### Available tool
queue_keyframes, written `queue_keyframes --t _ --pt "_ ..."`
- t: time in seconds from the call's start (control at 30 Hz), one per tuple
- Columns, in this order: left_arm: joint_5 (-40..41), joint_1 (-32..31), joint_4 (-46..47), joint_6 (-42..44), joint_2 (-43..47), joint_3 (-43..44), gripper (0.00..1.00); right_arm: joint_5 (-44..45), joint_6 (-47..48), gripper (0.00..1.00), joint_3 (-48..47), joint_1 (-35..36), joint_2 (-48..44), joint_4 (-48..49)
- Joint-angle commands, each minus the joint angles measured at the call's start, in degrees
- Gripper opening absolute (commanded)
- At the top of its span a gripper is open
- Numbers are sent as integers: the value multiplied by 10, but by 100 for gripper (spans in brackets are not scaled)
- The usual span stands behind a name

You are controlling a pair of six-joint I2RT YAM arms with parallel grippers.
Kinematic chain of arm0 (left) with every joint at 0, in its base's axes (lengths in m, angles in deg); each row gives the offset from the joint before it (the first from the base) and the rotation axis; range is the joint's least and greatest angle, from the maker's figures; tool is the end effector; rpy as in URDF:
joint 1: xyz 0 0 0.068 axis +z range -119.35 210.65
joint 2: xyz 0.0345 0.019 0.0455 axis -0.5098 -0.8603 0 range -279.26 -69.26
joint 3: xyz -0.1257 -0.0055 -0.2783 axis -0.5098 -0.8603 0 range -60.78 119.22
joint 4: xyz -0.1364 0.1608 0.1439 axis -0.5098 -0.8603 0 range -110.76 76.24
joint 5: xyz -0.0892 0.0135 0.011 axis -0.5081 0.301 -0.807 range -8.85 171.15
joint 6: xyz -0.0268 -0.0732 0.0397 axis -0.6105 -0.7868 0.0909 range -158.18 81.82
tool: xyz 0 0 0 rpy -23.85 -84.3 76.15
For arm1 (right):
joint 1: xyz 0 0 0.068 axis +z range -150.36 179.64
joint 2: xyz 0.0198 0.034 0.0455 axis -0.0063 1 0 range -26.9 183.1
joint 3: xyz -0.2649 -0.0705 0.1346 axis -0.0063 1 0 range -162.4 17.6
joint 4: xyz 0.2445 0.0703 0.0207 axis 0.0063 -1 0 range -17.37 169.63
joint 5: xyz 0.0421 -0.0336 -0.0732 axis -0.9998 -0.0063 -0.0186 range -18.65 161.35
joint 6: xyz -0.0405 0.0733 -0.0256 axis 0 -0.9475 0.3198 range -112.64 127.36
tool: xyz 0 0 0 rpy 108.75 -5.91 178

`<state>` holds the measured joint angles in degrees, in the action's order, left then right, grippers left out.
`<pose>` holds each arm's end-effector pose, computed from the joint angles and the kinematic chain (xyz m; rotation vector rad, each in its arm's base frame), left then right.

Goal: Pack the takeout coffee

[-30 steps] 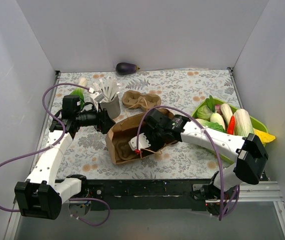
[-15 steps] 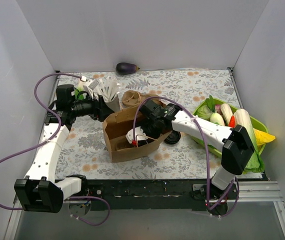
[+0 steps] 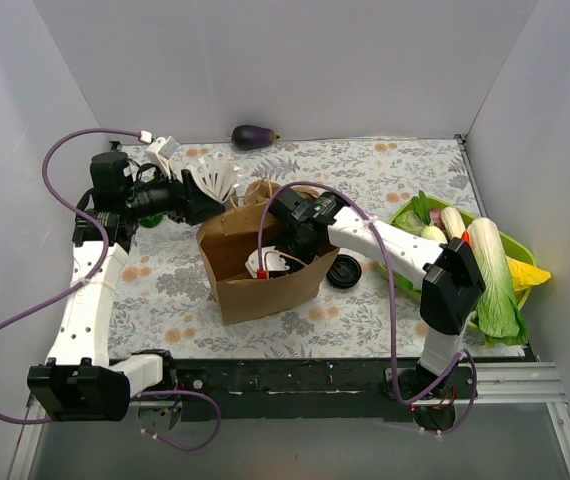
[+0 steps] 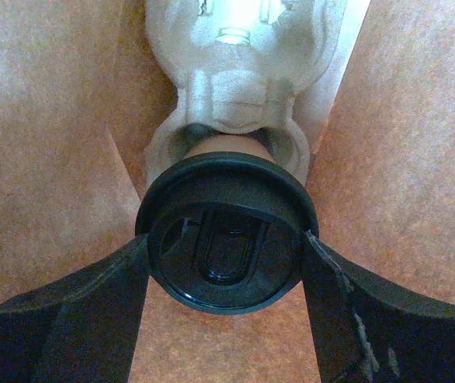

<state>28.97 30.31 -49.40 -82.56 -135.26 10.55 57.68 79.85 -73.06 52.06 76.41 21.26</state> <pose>0.2353 -0.0626 0.4059 -0.2404 2.1692 -1.4102 0.2190 0.3145 0.2681 -2.4771 1.2296 0.2457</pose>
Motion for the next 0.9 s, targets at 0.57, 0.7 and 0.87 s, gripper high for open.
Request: queue_keyframes --t 0.57,0.7,0.87 --pt "23 3 -56 19 26 81 68 11 33 11 73 -11 7 -24" --pt "24 2 -58 24 30 85 69 22 24 28 61 -11 -3 -21" --pt "21 3 -63 36 38 80 70 29 3 49 44 -9 -23 -16"
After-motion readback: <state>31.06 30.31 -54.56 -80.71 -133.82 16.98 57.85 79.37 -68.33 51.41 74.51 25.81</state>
